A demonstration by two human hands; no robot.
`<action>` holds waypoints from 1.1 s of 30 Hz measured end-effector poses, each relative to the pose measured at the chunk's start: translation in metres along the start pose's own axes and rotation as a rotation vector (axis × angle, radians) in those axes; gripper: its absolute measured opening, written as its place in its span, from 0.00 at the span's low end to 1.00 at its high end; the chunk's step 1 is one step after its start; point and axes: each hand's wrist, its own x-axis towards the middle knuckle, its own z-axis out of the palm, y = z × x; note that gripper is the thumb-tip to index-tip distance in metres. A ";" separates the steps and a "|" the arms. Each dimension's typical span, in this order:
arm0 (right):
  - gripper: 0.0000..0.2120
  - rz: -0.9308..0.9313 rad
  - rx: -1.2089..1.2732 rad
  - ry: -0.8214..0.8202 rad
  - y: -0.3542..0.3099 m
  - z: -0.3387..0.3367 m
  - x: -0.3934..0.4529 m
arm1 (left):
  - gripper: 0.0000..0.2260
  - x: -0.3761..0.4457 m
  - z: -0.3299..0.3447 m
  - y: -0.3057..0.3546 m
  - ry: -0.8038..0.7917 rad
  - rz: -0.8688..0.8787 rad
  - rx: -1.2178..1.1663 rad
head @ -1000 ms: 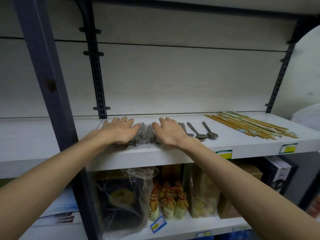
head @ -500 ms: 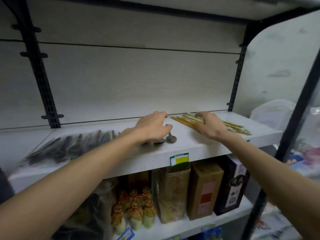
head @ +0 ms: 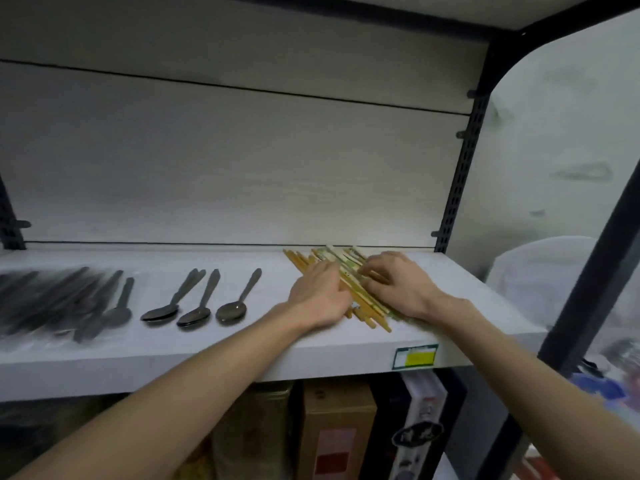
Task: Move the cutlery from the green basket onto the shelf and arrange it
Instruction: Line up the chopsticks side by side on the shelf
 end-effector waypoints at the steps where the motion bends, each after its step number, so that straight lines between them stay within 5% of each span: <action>1: 0.14 -0.007 0.027 -0.002 0.005 0.005 0.000 | 0.13 0.003 0.005 -0.002 0.030 0.000 0.001; 12: 0.21 -0.108 0.038 0.191 0.023 0.018 0.005 | 0.09 0.004 0.009 -0.020 0.160 0.002 -0.280; 15: 0.27 -0.211 0.002 0.093 0.014 0.021 0.003 | 0.10 0.002 0.007 -0.022 0.204 0.028 -0.274; 21: 0.21 -0.178 0.033 0.037 0.019 0.025 0.005 | 0.25 -0.005 -0.002 -0.026 0.057 0.190 0.047; 33: 0.18 -0.100 0.093 0.055 0.017 0.026 0.002 | 0.19 0.019 -0.032 -0.024 -0.091 0.563 0.566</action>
